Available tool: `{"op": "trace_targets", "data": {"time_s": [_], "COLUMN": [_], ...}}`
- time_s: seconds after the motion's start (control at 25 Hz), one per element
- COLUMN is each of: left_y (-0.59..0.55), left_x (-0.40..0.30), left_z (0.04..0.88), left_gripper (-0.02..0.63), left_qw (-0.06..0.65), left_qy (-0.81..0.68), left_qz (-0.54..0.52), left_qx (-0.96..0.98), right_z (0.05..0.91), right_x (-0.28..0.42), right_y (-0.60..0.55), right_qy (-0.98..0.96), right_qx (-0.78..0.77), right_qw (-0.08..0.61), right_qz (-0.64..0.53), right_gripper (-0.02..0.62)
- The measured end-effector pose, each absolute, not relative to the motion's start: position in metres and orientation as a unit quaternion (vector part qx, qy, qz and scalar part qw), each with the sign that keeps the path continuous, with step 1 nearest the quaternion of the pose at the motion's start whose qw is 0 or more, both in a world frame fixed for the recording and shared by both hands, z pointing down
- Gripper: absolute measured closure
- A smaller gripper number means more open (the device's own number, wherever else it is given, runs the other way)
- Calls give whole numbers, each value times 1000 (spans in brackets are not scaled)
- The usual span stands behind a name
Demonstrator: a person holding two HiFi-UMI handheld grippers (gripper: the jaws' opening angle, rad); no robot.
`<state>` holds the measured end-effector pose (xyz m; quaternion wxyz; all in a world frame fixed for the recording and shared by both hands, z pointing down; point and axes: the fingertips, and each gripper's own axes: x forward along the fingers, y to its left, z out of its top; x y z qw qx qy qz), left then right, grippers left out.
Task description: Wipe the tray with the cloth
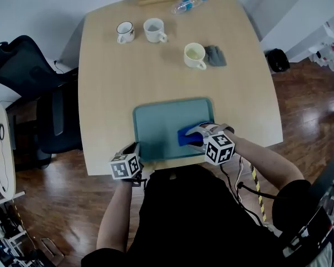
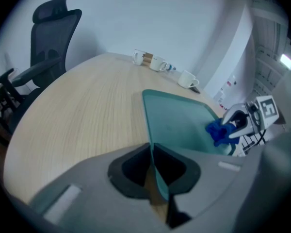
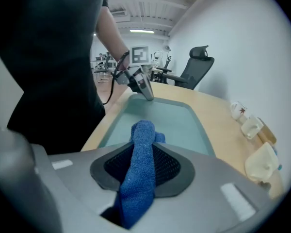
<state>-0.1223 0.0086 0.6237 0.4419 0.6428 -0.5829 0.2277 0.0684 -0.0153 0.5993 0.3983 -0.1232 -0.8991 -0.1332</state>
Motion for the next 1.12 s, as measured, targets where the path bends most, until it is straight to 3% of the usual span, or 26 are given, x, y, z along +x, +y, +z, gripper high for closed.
{"op": "trace_targets", "data": {"time_s": [0.48, 1.12], "left_y": [6, 7], "left_x": [-116, -113], "left_z": [622, 619], "left_gripper": [577, 577], "left_qw": [435, 436], "left_qy": [-585, -585], "left_qz": [236, 230], "left_qx": [642, 644], "right_z": [593, 581], "right_x": [54, 89], "right_y": [-154, -9], "right_qy": [-896, -919], "right_qx": [-45, -100], "right_qw": [424, 376], "right_qz": [-128, -55], "right_gripper": [483, 483]}}
